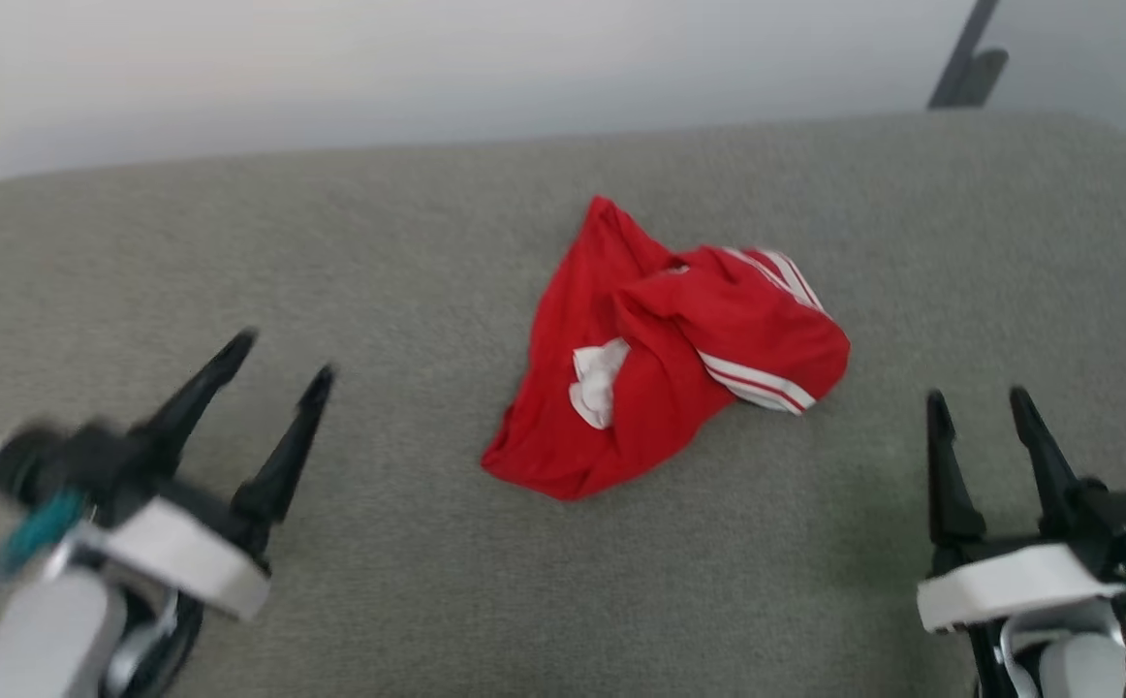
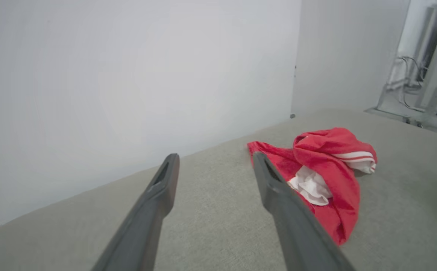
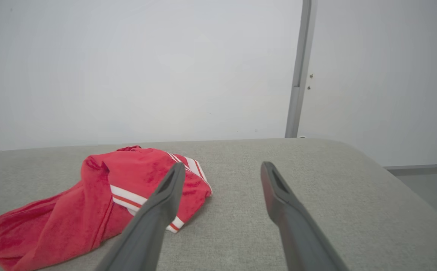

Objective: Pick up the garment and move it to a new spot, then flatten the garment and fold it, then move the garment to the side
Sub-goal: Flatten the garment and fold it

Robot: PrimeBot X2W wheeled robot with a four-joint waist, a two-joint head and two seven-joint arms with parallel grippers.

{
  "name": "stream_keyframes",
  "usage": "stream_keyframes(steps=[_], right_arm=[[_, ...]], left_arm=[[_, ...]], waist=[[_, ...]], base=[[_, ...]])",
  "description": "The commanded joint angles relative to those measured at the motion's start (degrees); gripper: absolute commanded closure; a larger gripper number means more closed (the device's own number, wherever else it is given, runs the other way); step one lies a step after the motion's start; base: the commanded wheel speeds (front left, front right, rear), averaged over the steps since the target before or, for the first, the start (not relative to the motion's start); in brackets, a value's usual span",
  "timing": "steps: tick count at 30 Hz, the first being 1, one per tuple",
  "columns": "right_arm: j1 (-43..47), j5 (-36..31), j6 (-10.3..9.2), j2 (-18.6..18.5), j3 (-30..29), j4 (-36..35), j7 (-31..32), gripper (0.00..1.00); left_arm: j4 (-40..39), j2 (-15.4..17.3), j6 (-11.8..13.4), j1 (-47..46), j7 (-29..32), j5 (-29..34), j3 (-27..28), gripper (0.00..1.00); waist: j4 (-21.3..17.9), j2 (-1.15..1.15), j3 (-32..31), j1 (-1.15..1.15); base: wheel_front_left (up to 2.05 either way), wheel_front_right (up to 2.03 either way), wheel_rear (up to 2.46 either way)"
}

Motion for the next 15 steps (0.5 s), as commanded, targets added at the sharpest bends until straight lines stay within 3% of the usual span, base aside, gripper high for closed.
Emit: stream_keyframes(steps=[1,2,5,8,15], right_arm=[[-1.83,0.97,-0.04,-0.01,1.02,-0.42,-0.08,0.0],[-1.83,0.97,-0.04,-0.01,1.02,-0.42,-0.08,0.0],[-3.58,2.43,-0.04,-0.01,2.12,-0.79,-0.08,0.0],[-5.09,3.78,-0.04,0.0,3.23,-1.26,-0.08,0.0],[-6.95,7.59,-0.04,0.05,5.36,-2.12,-0.08,0.0]], left_arm=[[0.33,4.46,0.13,-7.75,1.89,-3.56,-7.12,0.0],[0.33,4.46,0.13,-7.75,1.89,-3.56,-7.12,0.0],[0.01,10.47,0.12,-18.89,8.81,-9.96,-20.85,0.0],[-0.32,13.45,0.13,-30.02,16.75,-18.81,-32.28,0.0],[0.7,15.03,0.13,-48.85,28.53,-35.61,-48.65,0.0]], waist=[[-3.32,0.0,4.52,0.0],[-3.32,0.0,4.52,0.0],[-5.63,0.0,8.05,0.0],[-7.89,0.0,11.51,0.0],[-13.38,0.0,16.33,0.0]], base=[[0.0,0.0,0.0],[0.0,0.0,0.0],[0.0,0.0,0.0],[0.0,0.0,0.0],[0.0,0.0,0.0]])
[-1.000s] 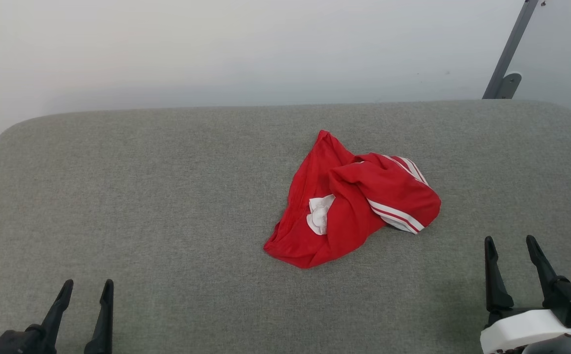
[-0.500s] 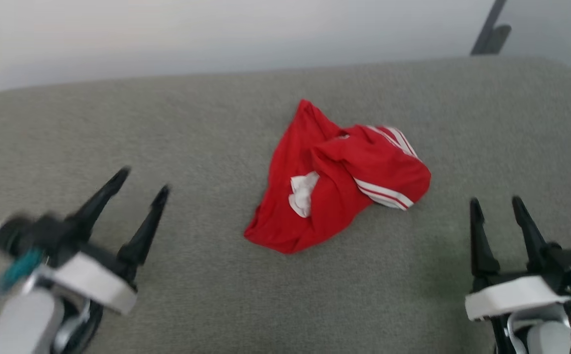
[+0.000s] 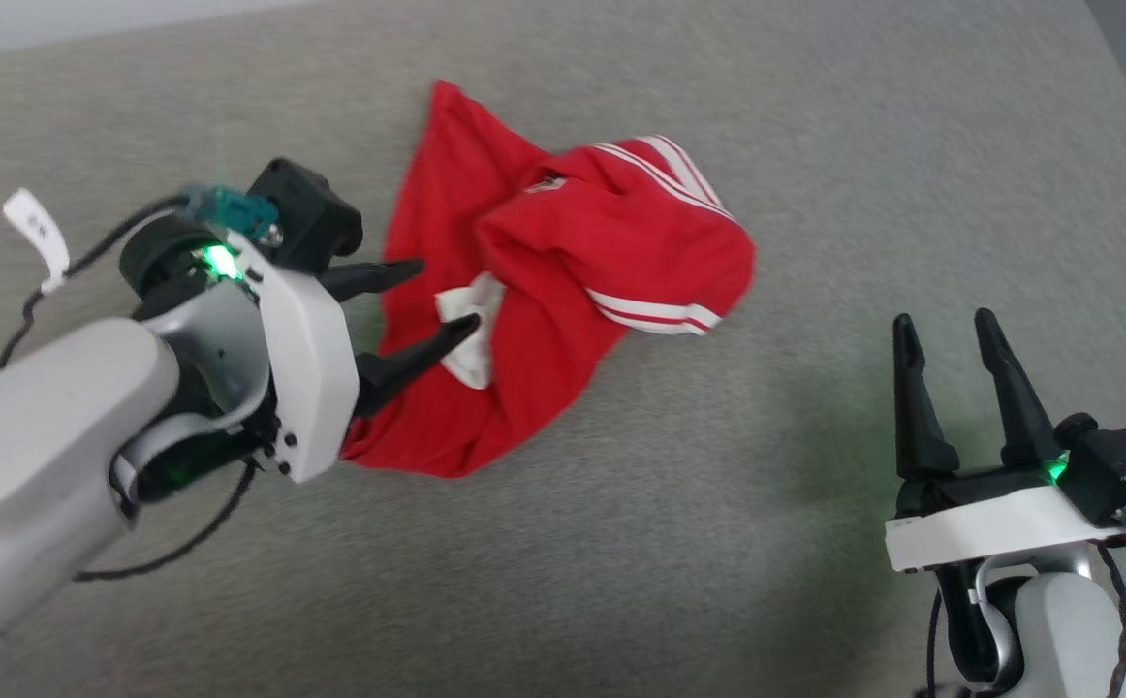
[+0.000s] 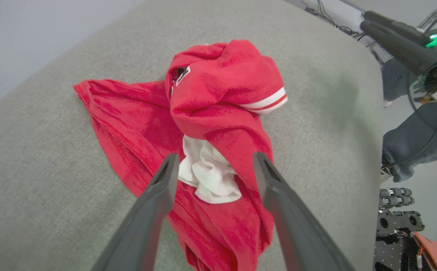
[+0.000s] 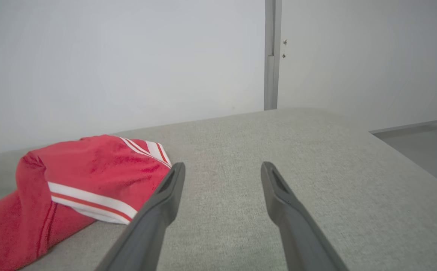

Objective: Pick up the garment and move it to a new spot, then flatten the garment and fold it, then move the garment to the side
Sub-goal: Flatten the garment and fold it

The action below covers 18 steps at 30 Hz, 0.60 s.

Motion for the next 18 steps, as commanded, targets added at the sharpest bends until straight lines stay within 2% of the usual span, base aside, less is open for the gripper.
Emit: stream_keyframes(steps=[1,5,14,15,17,18], right_arm=[[-0.8,0.61,-0.04,0.09,0.43,-0.37,-0.09,0.0],[-0.99,2.1,-0.04,0.08,1.22,-0.8,-0.1,0.0],[-0.08,2.86,-0.04,0.08,1.21,-1.14,-0.09,0.0],[-0.19,2.78,-0.04,0.08,1.11,-1.07,-0.09,0.0],[-0.55,2.5,-0.04,0.08,1.33,-1.1,-0.09,0.0],[-0.7,2.35,-0.04,0.08,1.47,-1.11,-0.09,0.0]], left_arm=[[1.02,0.65,0.13,-2.09,1.09,-1.24,-1.77,0.0],[4.35,1.27,0.13,-5.84,4.64,-3.35,-5.41,0.0],[6.32,2.5,0.13,-4.97,8.57,-4.87,-6.33,0.01],[6.35,2.43,0.13,-4.7,8.4,-5.31,-6.34,0.18],[6.22,2.25,0.13,-4.49,8.75,-5.41,-6.35,0.41],[6.17,2.16,0.13,-4.34,9.31,-5.78,-6.36,0.57]], waist=[[-3.89,0.0,3.4,0.0],[-6.2,0.0,4.49,0.0],[-7.89,0.0,4.79,0.0],[-7.82,0.0,4.66,0.0],[-7.7,0.0,4.44,0.0],[-7.63,0.0,4.34,0.0]], base=[[0.0,0.0,0.0],[0.0,0.0,0.0],[0.0,0.0,0.0],[0.0,0.0,0.0],[0.0,0.0,0.0],[0.0,0.0,0.0]])
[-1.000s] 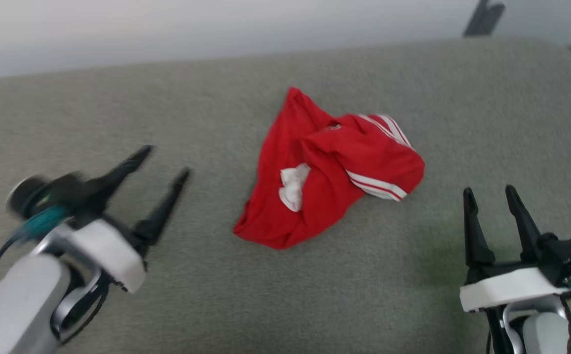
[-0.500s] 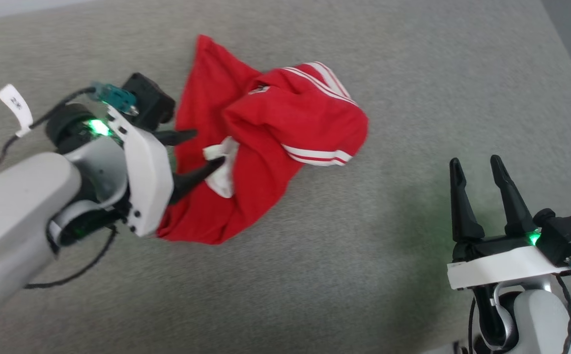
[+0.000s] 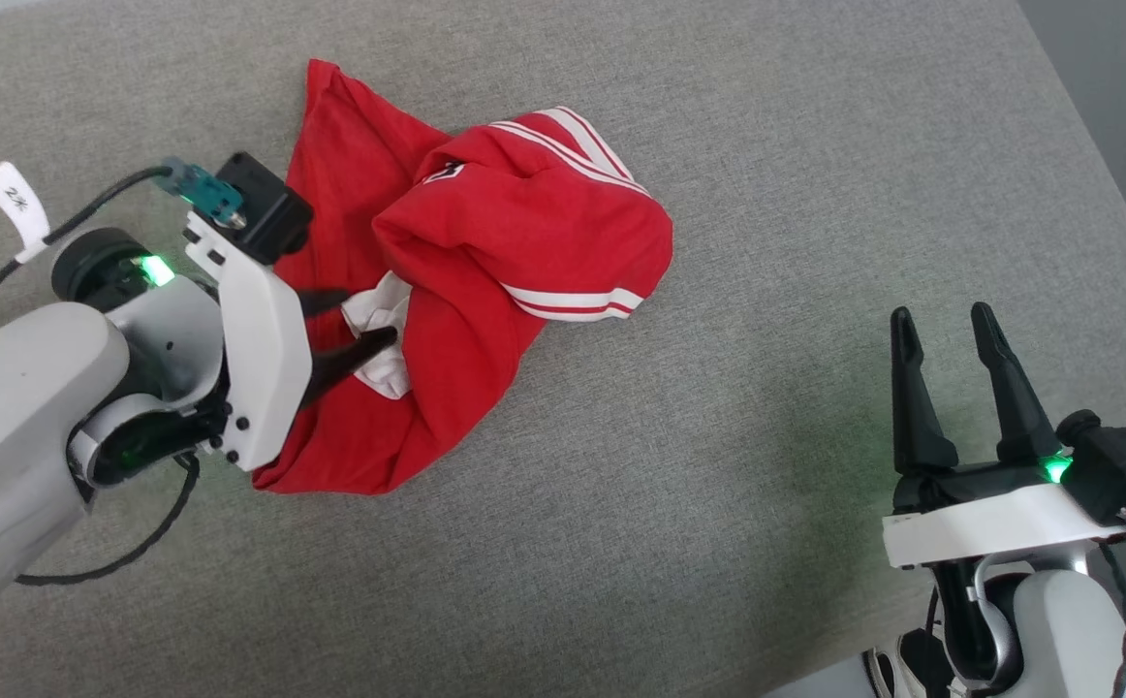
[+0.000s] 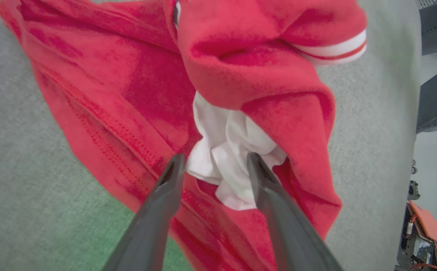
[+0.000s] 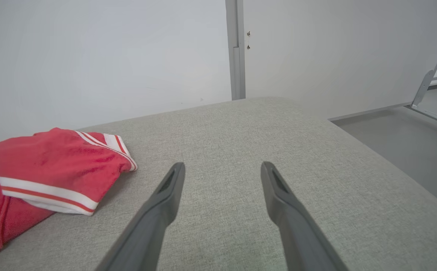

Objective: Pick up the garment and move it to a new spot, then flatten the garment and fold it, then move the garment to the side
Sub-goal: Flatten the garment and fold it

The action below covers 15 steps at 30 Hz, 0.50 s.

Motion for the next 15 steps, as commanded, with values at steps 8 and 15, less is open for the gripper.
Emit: stream_keyframes(steps=[8,15], right_arm=[[-0.88,-0.52,-0.04,0.03,0.52,-0.2,-0.09,0.0],[0.49,-1.09,-0.04,0.03,-1.35,0.14,-0.09,0.0]], left_arm=[[0.56,-1.18,0.13,0.63,-0.21,-0.56,-0.03,1.0],[0.73,-1.18,0.13,-1.68,-4.66,-2.02,0.01,1.0]], waist=[[0.54,0.0,-0.33,0.0],[3.11,0.0,-1.64,0.0]], base=[[0.0,0.0,0.0],[0.0,0.0,0.0]])
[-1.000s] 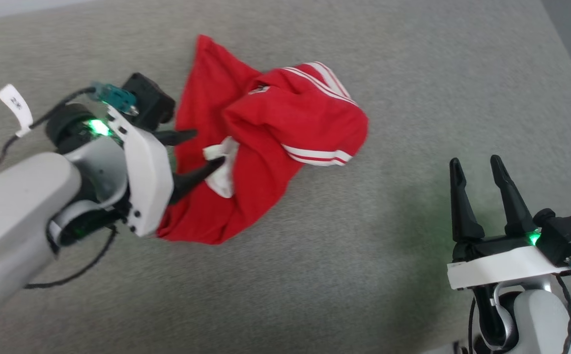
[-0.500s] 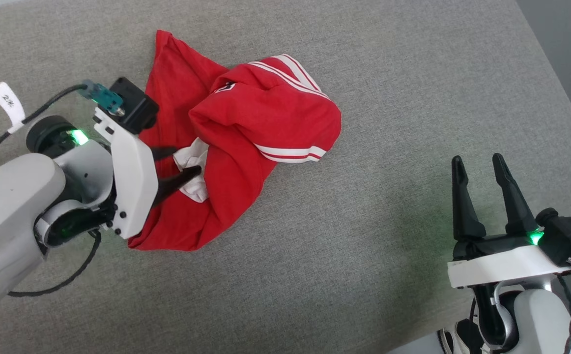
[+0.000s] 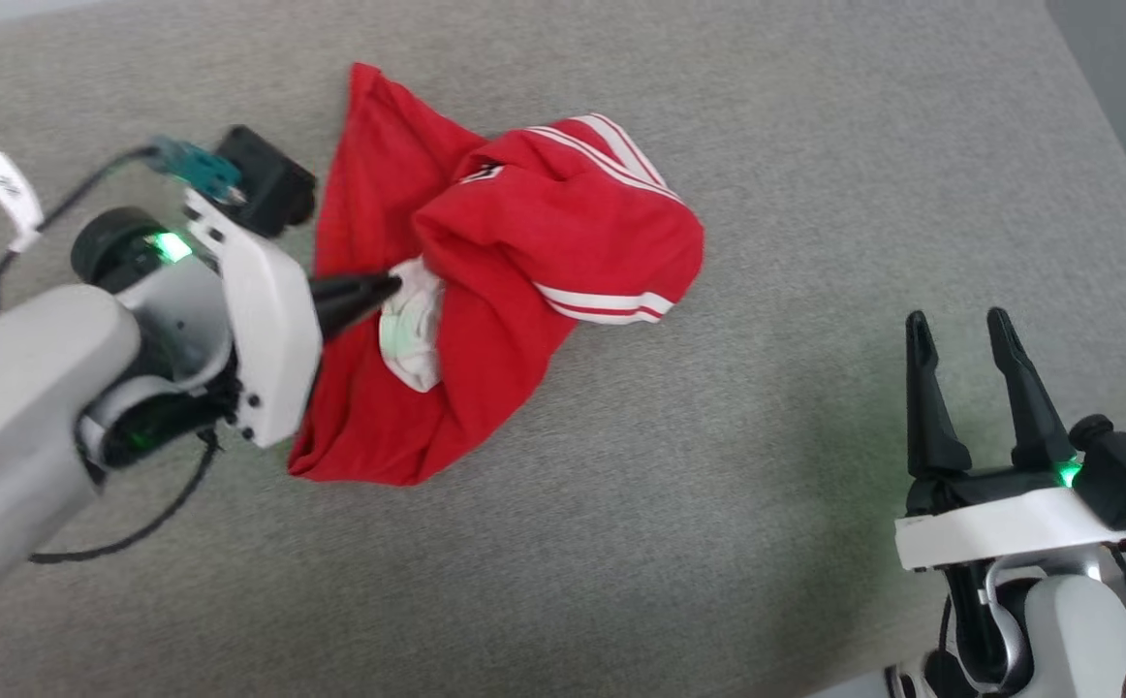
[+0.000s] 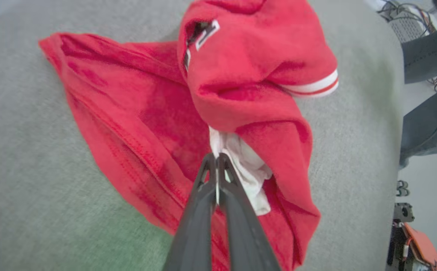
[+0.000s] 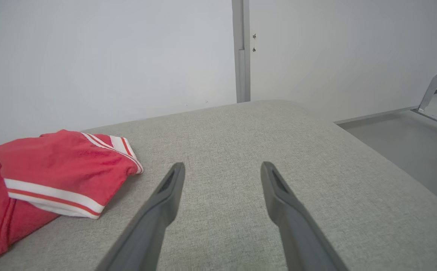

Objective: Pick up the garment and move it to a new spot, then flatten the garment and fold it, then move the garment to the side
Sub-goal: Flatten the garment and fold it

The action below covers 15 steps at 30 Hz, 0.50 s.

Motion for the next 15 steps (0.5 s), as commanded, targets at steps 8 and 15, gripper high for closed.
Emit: stream_keyframes(steps=[8,15], right_arm=[[0.33,-2.0,-0.04,0.01,-0.33,1.11,-0.09,0.0],[-0.43,-2.91,-0.04,-0.01,-0.03,1.54,-0.09,0.0]], left_arm=[[2.58,8.99,0.13,-0.06,-3.68,-4.97,0.07,1.0],[13.96,16.43,0.13,2.04,-6.32,-5.2,0.08,1.0]], waist=[[6.04,0.0,-3.26,0.0],[7.56,0.0,-3.45,0.0]], base=[[0.0,0.0,0.0],[0.0,0.0,0.0]])
